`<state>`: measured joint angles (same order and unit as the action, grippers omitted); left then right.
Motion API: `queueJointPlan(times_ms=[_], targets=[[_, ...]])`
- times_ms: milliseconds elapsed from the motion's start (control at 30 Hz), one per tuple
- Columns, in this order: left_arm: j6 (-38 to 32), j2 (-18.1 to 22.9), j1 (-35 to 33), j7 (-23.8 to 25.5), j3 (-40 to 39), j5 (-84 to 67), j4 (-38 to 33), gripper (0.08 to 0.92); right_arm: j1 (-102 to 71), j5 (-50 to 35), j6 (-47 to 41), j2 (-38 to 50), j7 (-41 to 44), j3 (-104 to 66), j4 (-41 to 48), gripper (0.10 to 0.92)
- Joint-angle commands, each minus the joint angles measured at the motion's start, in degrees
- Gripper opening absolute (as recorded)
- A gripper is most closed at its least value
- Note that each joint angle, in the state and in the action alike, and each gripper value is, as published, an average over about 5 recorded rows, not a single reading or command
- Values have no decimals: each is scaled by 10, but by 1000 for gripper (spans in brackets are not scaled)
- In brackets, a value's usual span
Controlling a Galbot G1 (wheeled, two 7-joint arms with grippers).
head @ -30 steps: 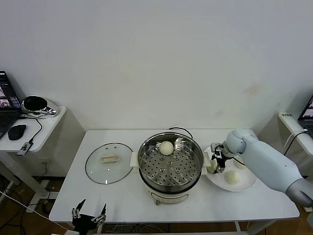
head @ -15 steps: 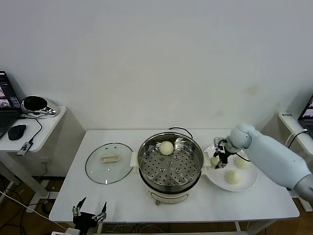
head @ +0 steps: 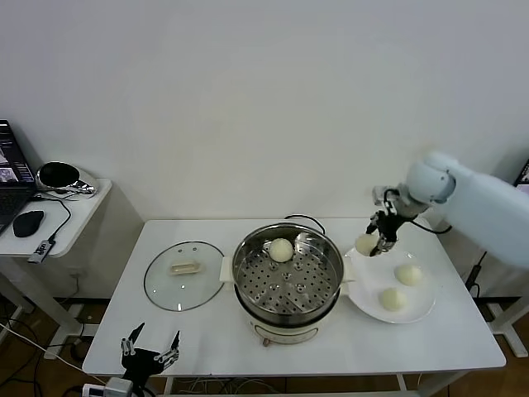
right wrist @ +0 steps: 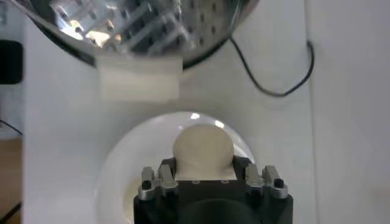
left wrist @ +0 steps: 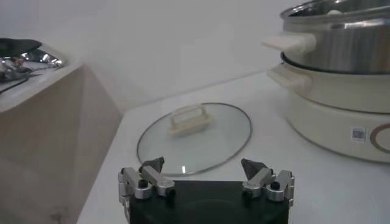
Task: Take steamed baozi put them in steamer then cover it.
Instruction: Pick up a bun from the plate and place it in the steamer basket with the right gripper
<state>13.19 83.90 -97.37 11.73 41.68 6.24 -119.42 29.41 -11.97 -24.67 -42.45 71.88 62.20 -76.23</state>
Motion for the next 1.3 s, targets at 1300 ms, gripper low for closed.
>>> queueJointPlan(times_ms=[1300], targets=[[17, 11, 19, 5, 38, -32, -35, 823, -34, -116, -127, -366, -64, 101, 105, 577]])
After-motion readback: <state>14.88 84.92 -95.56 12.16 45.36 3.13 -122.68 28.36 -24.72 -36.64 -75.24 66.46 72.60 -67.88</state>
